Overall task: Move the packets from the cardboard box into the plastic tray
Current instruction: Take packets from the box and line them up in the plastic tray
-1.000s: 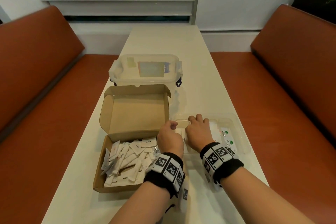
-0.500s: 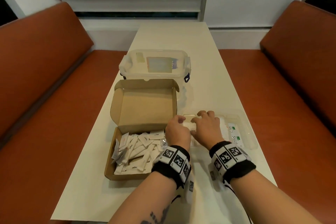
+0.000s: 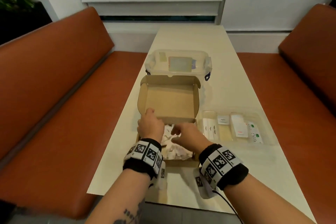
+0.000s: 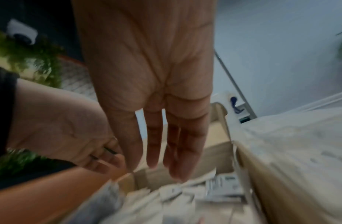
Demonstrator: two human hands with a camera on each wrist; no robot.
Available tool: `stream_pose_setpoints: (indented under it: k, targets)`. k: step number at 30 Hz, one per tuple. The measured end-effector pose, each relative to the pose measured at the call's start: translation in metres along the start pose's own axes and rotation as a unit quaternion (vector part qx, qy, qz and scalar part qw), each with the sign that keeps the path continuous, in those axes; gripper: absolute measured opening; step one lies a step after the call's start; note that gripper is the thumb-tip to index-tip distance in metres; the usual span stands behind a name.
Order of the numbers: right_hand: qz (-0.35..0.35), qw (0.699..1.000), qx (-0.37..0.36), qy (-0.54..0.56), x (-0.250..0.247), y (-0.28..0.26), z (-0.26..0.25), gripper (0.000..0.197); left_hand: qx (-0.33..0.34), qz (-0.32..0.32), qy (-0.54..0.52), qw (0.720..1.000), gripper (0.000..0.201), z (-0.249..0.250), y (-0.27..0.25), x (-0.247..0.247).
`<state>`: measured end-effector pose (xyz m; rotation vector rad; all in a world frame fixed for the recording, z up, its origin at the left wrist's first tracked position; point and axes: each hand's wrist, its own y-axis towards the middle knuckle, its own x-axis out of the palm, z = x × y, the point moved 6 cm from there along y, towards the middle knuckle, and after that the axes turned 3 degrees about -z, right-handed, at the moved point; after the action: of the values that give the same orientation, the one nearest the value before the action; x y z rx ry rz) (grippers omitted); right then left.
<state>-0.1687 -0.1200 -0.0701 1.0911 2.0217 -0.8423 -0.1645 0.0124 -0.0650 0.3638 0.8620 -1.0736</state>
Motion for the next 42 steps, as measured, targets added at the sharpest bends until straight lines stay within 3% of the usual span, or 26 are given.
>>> stream_pose_setpoints:
  k: [5, 14, 20, 28, 33, 38, 42]
  targets:
    - [-0.089, 0.984, 0.04, -0.146, 0.04, 0.003, 0.002, 0.032, -0.03, -0.007, 0.082, 0.996, 0.04, -0.05, -0.002, -0.003]
    - [-0.117, 0.965, 0.058, -0.226, 0.051, 0.009, 0.011, 0.049, -0.023, 0.038, 0.083, 0.996, 0.032, -0.065, 0.005, -0.002]
    - [-0.107, 0.962, 0.057, -0.245, 0.052, 0.011, 0.015, 0.043, -0.022, 0.041, 0.098, 0.994, 0.033, -0.062, 0.009, 0.001]
    - [-0.064, 0.958, 0.021, -0.277, 0.052, 0.012, 0.011, 0.031, -0.029, 0.039, 0.079, 0.996, 0.029, -0.065, 0.01, 0.001]
    - [-0.005, 0.977, 0.022, -0.21, 0.036, 0.005, 0.013, 0.056, -0.02, 0.049, 0.076, 0.996, 0.032, -0.058, 0.006, -0.004]
    - [0.053, 0.984, 0.012, -0.172, 0.018, -0.002, 0.013, 0.023, 0.062, 0.078, 0.065, 0.993, 0.043, -0.026, -0.005, -0.004]
    - [0.107, 0.985, -0.022, -0.131, -0.004, -0.008, 0.006, 0.009, 0.135, 0.076, 0.005, 0.988, 0.043, 0.003, -0.016, -0.001]
